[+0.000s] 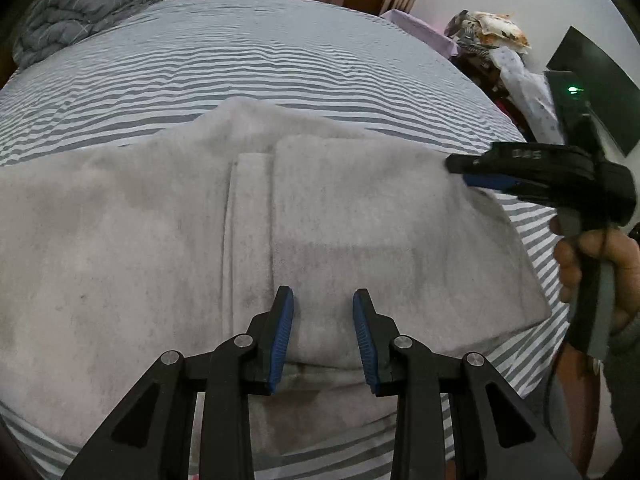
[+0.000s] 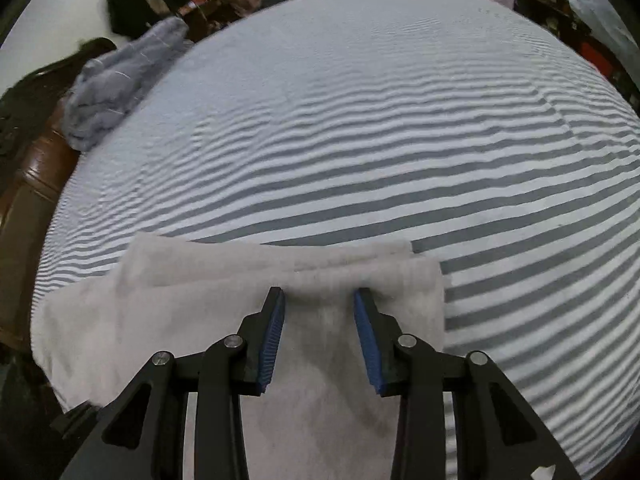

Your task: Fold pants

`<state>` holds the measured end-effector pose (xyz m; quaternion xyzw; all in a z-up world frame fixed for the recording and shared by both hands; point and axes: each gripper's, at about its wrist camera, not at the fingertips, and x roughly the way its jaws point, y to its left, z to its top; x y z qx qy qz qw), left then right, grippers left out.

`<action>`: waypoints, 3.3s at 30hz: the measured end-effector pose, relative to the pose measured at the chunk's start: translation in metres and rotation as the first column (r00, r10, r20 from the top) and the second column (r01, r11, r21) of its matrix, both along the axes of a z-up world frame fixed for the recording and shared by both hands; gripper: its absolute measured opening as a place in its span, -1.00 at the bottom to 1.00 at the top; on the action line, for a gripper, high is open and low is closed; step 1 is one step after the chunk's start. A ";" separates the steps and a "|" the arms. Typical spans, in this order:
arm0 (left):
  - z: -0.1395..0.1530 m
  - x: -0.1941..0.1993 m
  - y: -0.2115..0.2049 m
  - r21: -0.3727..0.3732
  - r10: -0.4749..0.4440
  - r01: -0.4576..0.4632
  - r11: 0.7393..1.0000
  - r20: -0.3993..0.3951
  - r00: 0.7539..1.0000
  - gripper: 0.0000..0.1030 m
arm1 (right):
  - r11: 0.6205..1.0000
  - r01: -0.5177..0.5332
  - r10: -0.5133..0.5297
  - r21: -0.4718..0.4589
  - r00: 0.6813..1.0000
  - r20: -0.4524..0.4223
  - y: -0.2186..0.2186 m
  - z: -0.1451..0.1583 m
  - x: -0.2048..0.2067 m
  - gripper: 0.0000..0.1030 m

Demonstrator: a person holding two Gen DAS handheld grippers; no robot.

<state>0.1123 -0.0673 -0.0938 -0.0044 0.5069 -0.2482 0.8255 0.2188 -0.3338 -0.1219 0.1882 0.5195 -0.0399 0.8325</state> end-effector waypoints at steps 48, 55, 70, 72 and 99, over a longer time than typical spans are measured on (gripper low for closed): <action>0.049 0.023 0.347 -0.298 0.484 -0.532 0.792 -0.224 0.846 0.52 | 0.967 -0.253 0.253 0.035 0.967 -0.006 0.152 0.061 -0.093 -0.06; 0.002 0.022 0.362 -0.321 0.484 -0.592 0.739 -0.359 0.798 0.57 | 0.941 -0.338 0.338 0.010 0.941 -0.032 0.194 0.056 -0.069 -0.06; -0.030 0.057 0.355 -0.332 0.547 -0.639 0.694 -0.333 0.768 0.53 | 0.892 -0.452 0.452 0.019 0.886 -0.109 0.266 0.015 -0.046 -0.06; -0.033 0.057 0.354 -0.343 0.558 -0.641 0.687 -0.316 0.767 0.38 | 0.891 -0.454 0.453 0.020 0.884 -0.114 0.271 0.011 -0.045 -0.06; -0.036 0.017 0.344 -0.357 0.487 -0.578 0.734 -0.316 0.814 0.14 | 0.890 -0.455 0.453 0.011 0.883 -0.123 0.290 -0.002 -0.055 0.23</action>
